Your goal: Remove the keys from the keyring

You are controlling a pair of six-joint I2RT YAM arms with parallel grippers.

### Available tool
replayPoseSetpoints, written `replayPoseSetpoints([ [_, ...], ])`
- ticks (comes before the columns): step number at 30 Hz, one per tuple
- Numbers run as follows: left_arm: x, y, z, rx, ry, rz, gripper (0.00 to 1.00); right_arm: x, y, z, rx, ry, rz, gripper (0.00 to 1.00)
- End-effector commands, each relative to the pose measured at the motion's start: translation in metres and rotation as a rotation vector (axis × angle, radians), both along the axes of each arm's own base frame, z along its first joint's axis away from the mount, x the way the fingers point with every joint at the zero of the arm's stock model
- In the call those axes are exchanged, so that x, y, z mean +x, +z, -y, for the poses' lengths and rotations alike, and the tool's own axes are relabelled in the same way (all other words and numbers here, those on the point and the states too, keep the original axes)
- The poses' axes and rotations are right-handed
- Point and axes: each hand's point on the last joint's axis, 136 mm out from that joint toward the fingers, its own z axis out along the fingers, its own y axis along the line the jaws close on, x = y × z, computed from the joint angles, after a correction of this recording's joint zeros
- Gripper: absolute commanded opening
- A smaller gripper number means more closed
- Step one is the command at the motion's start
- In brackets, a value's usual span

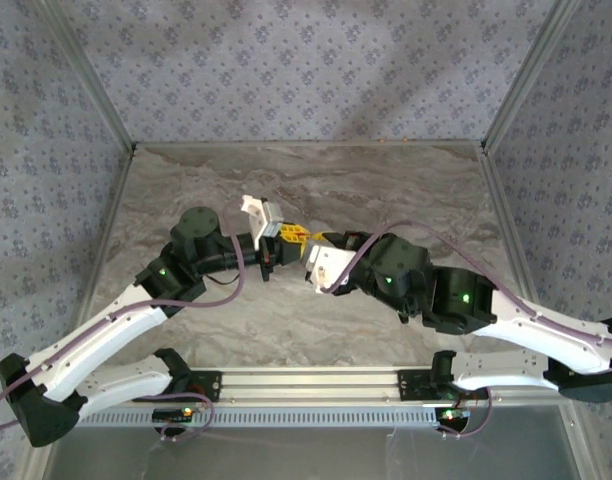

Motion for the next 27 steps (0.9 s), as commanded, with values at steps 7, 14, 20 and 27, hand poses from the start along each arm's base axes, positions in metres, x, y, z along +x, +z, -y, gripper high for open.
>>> replayPoseSetpoints([
  [7, 0.012, -0.009, -0.016, -0.057, 0.102, 0.053, 0.46, -0.001, 0.012, 0.004, 0.088, 0.019, -0.319, 0.00],
  [14, 0.003, -0.007, -0.025, -0.096, 0.102, 0.100, 0.56, 0.002, 0.007, 0.001, 0.073, 0.002, -0.474, 0.00],
  [20, -0.008, 0.001, -0.030, -0.147, 0.085, 0.216, 0.59, 0.002, 0.008, -0.004, 0.102, 0.015, -0.562, 0.00],
  [27, -0.019, 0.007, -0.023, -0.162, 0.086, 0.409, 0.60, 0.003, 0.017, -0.011, 0.175, 0.049, -0.618, 0.00],
])
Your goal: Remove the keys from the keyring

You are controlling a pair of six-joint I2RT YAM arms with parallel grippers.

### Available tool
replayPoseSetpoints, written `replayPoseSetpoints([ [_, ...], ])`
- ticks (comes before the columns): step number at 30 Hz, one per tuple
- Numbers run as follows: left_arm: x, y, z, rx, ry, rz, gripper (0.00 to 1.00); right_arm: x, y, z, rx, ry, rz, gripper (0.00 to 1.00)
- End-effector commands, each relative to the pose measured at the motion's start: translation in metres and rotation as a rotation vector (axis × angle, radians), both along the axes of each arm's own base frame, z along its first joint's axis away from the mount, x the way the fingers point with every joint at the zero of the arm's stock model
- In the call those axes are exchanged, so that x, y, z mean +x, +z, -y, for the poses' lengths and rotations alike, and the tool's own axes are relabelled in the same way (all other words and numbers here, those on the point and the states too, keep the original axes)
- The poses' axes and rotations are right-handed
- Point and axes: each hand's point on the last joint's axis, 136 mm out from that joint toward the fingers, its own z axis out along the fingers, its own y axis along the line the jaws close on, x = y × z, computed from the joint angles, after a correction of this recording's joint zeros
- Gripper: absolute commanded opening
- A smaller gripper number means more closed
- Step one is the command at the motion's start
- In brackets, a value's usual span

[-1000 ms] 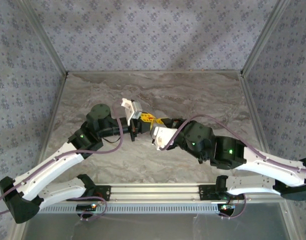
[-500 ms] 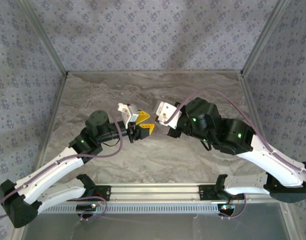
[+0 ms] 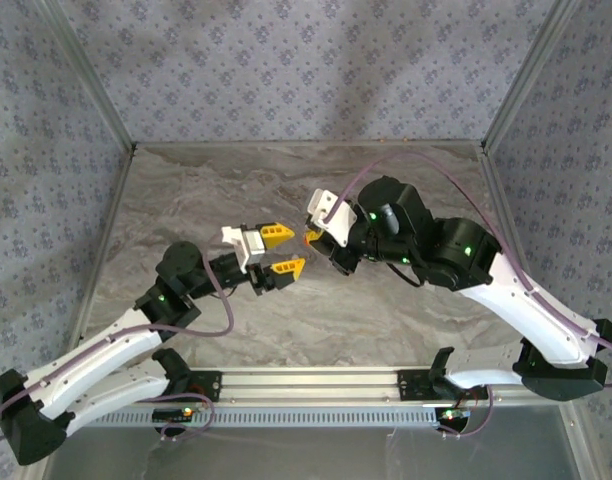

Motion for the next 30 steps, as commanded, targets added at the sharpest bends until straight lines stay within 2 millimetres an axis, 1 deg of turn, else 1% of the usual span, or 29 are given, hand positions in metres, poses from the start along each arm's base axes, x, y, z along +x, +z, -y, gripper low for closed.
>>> replayPoseSetpoints([
  [1, -0.003, 0.022, 0.000, -0.050, 0.029, 0.160, 0.60, -0.006, 0.015, -0.004, 0.073, 0.024, -0.046, 0.00],
  [5, 0.001, 0.031, 0.003, -0.079, 0.042, 0.195, 0.63, -0.007, 0.015, -0.006, 0.085, 0.029, -0.062, 0.00],
  [11, 0.008, 0.041, 0.007, -0.103, 0.071, 0.231, 0.62, -0.009, 0.021, -0.005, 0.118, 0.039, -0.075, 0.00],
  [19, 0.009, 0.051, 0.012, -0.135, 0.057, 0.261, 0.58, -0.009, 0.025, -0.003, 0.151, 0.040, -0.081, 0.00],
  [30, 0.011, 0.061, 0.016, -0.160, 0.066, 0.300, 0.54, -0.008, 0.023, -0.001, 0.158, 0.038, -0.100, 0.00],
])
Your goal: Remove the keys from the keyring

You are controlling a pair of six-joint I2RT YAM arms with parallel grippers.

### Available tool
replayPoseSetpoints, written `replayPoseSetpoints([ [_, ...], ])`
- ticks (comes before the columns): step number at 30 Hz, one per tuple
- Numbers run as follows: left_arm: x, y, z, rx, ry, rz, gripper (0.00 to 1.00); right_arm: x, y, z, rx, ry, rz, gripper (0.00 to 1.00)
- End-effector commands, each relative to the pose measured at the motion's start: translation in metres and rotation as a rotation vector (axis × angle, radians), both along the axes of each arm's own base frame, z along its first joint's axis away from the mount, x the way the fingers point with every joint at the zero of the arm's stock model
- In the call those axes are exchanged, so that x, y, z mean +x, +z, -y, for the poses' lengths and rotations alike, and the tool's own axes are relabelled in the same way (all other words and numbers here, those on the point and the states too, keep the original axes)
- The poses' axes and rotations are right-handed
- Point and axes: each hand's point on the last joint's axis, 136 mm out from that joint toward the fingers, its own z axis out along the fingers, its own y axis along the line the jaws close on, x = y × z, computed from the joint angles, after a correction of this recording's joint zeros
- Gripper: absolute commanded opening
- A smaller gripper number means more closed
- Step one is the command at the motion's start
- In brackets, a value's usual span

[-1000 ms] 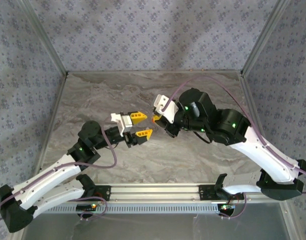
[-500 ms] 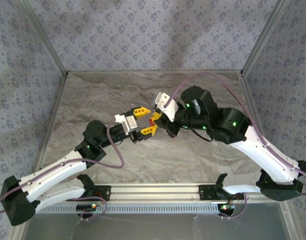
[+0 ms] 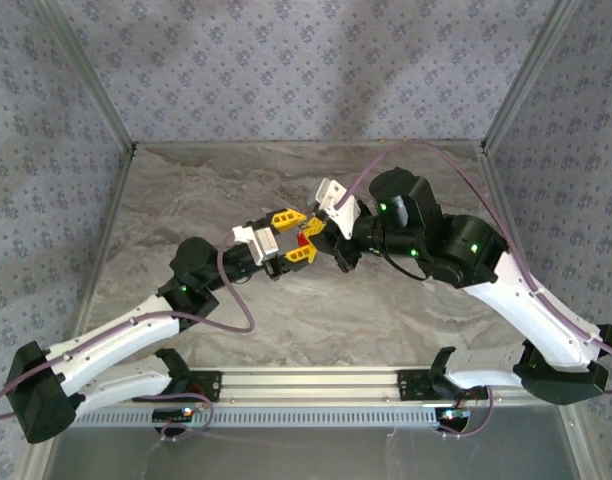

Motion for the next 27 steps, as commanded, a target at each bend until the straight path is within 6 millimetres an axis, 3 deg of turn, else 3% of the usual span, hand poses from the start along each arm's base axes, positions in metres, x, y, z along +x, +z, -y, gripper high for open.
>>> replayPoseSetpoints([
  [1, -0.0077, 0.0332, -0.0050, -0.078, -0.004, 0.082, 0.53, -0.0032, 0.0060, 0.0032, 0.031, 0.005, -0.011, 0.00],
  [6, -0.0084, 0.0358, -0.0061, -0.089, -0.006, 0.082, 0.49, -0.0018, 0.0032, 0.0047, 0.027, 0.000, -0.022, 0.00],
  [15, -0.0094, 0.0365, -0.0050, -0.085, -0.012, 0.091, 0.32, -0.0023, 0.0068, 0.0057, 0.052, -0.002, -0.030, 0.00],
  [27, -0.0081, 0.0395, -0.0080, -0.103, 0.005, 0.097, 0.17, -0.0043, 0.0104, 0.0084, 0.081, 0.002, -0.038, 0.00],
])
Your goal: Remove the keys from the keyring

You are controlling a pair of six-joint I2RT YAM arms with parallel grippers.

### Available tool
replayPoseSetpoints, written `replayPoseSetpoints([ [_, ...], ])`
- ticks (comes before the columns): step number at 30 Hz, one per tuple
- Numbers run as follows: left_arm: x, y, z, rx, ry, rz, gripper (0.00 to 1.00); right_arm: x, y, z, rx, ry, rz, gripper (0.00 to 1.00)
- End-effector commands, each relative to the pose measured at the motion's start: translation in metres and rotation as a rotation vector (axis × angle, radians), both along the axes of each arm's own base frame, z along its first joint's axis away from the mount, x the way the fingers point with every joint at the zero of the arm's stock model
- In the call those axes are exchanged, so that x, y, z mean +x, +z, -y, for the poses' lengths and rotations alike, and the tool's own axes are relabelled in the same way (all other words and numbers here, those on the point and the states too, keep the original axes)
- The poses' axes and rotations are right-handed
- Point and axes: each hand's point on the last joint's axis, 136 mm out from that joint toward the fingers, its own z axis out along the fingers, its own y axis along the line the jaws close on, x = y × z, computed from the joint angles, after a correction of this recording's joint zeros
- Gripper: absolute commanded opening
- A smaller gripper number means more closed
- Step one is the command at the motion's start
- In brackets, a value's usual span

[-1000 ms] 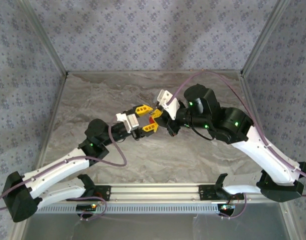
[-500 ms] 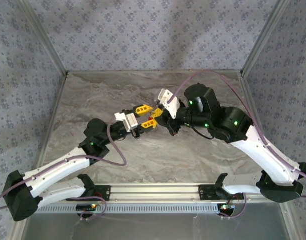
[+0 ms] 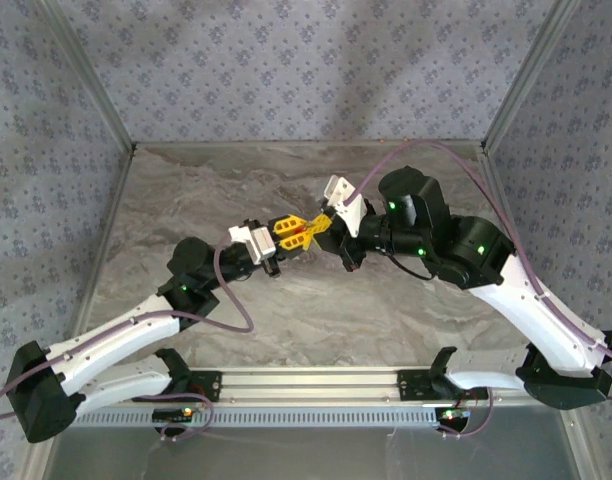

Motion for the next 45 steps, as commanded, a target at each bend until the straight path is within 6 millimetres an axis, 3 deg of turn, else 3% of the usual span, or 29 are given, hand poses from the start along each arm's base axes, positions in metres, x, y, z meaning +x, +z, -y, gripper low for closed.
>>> replayPoseSetpoints([
  [1, -0.006, 0.029, -0.006, -0.076, 0.001, 0.056, 0.16, -0.004, 0.006, 0.002, 0.039, 0.005, -0.011, 0.00],
  [3, -0.007, 0.029, -0.006, -0.074, -0.003, 0.057, 0.12, -0.005, 0.006, 0.002, 0.043, 0.010, -0.016, 0.00],
  [7, -0.007, 0.031, -0.005, -0.078, -0.007, 0.055, 0.18, -0.005, 0.006, 0.002, 0.046, 0.011, -0.019, 0.00],
  [12, -0.009, 0.033, -0.004, -0.082, -0.020, 0.064, 0.15, -0.004, 0.006, 0.004, 0.051, 0.005, -0.018, 0.00],
  [15, -0.010, 0.035, -0.005, -0.093, -0.027, 0.063, 0.12, -0.004, 0.006, 0.004, 0.053, 0.003, -0.018, 0.00],
  [19, -0.016, 0.035, -0.005, -0.084, -0.060, 0.049, 0.00, 0.000, 0.003, 0.008, 0.047, -0.017, -0.021, 0.00],
  [23, -0.013, 0.038, -0.002, -0.042, -0.069, -0.030, 0.00, 0.006, 0.006, 0.013, 0.053, -0.056, 0.005, 0.00],
  [27, -0.006, 0.035, -0.002, -0.018, -0.053, -0.124, 0.00, 0.013, 0.006, 0.019, 0.025, -0.095, 0.109, 0.00],
  [33, -0.002, 0.031, -0.001, 0.011, -0.057, -0.251, 0.00, 0.008, 0.007, 0.021, -0.001, -0.093, 0.339, 0.00],
  [45, 0.002, 0.031, -0.001, 0.045, -0.045, -0.363, 0.00, -0.018, -0.009, 0.019, -0.106, -0.008, 0.668, 0.00],
])
